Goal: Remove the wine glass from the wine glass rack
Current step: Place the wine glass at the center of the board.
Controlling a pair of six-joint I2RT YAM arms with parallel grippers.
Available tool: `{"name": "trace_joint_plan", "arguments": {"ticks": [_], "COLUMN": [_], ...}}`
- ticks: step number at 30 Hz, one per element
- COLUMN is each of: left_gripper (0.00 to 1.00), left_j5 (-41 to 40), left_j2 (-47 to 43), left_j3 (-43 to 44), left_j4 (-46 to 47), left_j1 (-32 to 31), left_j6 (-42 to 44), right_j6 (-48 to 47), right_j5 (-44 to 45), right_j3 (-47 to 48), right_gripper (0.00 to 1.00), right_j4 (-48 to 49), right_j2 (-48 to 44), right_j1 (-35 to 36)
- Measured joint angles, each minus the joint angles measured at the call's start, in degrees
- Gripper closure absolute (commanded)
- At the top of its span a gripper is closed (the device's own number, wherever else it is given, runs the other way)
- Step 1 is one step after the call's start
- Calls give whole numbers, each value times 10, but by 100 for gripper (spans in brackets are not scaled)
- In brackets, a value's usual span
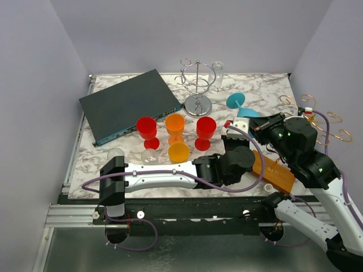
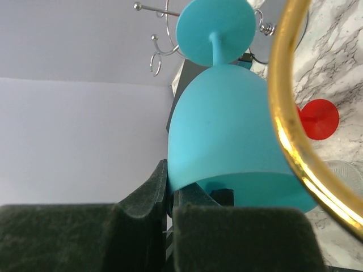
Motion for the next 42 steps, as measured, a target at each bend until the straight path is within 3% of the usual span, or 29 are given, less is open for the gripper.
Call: {"name": "trace_joint_plan", "arguments": {"ticks": [2, 6, 10, 15, 28, 42], "left_gripper": [100, 100, 100, 100, 100, 100], "left_j5": [-2, -3, -7, -12, -2, 56], "left_j2": [3, 10, 12, 14, 6, -33], "left_j3": [2, 10, 14, 18, 2, 2], "left_j4": [0, -1, -5, -12, 6, -50], "left_j1": [3, 7, 7, 21, 49, 115], "left_j6": [1, -1, -3, -14, -29, -61], "right_j6": [0, 0, 0, 3, -5, -48], "right_j5": [2, 7, 8, 1, -16, -45], "right_j3": [0, 0, 0, 0, 0, -34], "right_gripper": [100, 99, 86, 61, 22, 12], "right_j4": [0, 2, 3, 2, 1, 21], "right_j2": [2, 4, 4, 1, -6, -55], "right_j1": [0, -1, -1, 0, 0, 0]}}
